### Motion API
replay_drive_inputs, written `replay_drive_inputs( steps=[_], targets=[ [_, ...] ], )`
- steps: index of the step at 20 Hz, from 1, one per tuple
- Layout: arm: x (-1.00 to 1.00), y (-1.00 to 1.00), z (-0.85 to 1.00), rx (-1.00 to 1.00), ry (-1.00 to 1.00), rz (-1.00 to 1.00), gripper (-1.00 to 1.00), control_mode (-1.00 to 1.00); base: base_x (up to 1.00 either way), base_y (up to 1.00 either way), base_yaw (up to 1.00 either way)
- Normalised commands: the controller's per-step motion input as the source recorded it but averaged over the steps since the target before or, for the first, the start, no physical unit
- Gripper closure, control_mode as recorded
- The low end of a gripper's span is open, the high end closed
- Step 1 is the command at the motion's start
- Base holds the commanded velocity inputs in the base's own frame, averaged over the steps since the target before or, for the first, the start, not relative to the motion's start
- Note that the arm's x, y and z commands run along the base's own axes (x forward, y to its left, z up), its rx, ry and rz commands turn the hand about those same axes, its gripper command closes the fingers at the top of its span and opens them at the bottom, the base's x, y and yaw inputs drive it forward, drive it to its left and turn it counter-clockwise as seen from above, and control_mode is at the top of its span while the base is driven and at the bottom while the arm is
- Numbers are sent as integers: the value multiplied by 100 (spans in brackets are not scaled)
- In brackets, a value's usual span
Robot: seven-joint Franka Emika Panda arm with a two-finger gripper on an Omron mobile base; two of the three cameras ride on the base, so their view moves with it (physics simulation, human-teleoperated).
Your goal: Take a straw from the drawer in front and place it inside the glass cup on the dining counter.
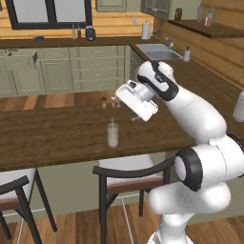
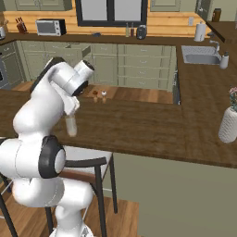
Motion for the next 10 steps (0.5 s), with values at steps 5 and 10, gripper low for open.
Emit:
replay_drive_inputs(
  steps=[5, 10],
  targets=[
    [-78, 20, 0, -41, -29, 0, -100, -100, 0, 0, 0],
    [-56, 16, -3, -35, -6, 1, -100, -100, 0, 0, 0]
  ],
)
